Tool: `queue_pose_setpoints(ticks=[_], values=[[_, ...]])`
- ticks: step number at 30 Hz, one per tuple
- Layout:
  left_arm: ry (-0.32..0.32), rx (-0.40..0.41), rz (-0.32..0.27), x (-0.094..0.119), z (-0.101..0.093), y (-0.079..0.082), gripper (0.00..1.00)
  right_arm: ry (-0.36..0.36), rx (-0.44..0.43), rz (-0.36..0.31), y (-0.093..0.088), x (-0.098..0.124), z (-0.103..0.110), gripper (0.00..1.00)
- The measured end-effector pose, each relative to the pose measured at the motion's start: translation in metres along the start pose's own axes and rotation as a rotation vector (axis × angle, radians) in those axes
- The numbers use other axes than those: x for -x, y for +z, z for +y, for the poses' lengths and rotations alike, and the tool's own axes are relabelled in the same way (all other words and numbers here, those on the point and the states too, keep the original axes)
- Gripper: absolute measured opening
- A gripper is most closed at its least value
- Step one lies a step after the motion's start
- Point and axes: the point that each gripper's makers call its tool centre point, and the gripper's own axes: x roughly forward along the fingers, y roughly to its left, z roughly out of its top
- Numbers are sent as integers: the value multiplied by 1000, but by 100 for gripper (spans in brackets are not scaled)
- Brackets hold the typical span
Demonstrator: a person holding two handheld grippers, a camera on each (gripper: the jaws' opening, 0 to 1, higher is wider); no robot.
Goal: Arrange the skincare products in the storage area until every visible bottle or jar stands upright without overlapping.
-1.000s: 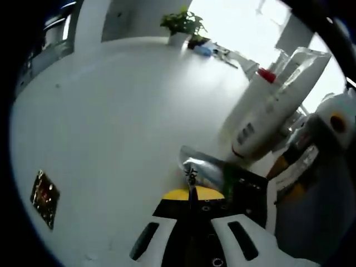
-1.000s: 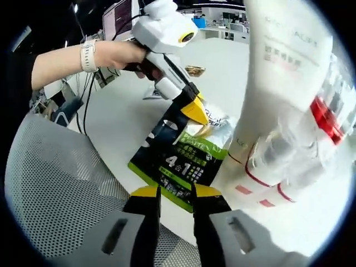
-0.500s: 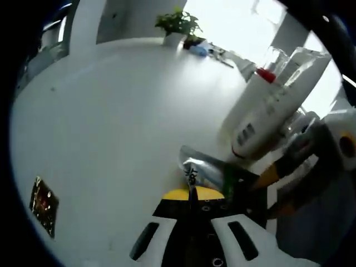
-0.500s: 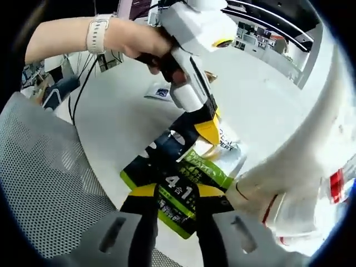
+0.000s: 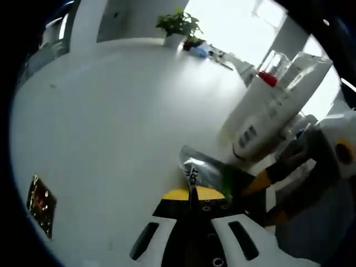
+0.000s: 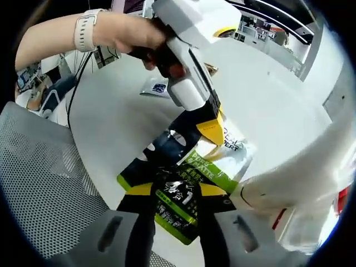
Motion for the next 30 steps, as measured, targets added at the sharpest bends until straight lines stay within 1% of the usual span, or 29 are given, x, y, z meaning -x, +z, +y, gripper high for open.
queue_pose_setpoints(ticks=[7, 10, 12, 15, 18, 20, 22, 23, 24, 26, 27, 29, 30], values=[[-12, 0, -8, 1, -1, 1, 0, -2, -12, 30, -2, 0, 0, 29], [3, -61, -16, 3, 1, 2, 1, -2, -13, 30, -2, 0, 1, 29], [7, -66, -21, 5, 2, 4, 2, -3, -16, 30, -2, 0, 1, 29], [40, -81, -55, 10, 8, 12, 4, -4, -17, 25, -2, 0, 1, 28], [100, -87, -93, 20, 20, 21, 3, -3, -17, 27, -2, 0, 1, 28], [107, -86, -110, 27, 21, 24, 3, -2, -14, 27, -2, 0, 1, 28], [132, -89, -138, 36, 23, 30, 4, -2, -12, 24, -2, 0, 1, 28], [150, -103, -159, 42, 24, 35, 4, -2, -13, 23, -2, 0, 1, 28], [156, -105, -173, 45, 23, 38, 5, -2, -11, 22, -2, 0, 1, 28], [156, -72, -208, 53, 17, 44, 7, -2, -10, 20, -2, 0, 1, 28], [132, -74, -219, 55, 9, 45, 9, -2, -9, 20, -2, 0, 1, 28], [126, -87, -218, 57, 3, 44, 9, -1, -10, 20, -2, 0, 1, 28], [130, -124, -199, 56, 0, 41, 9, -1, -9, 21, -2, 0, 1, 28]])
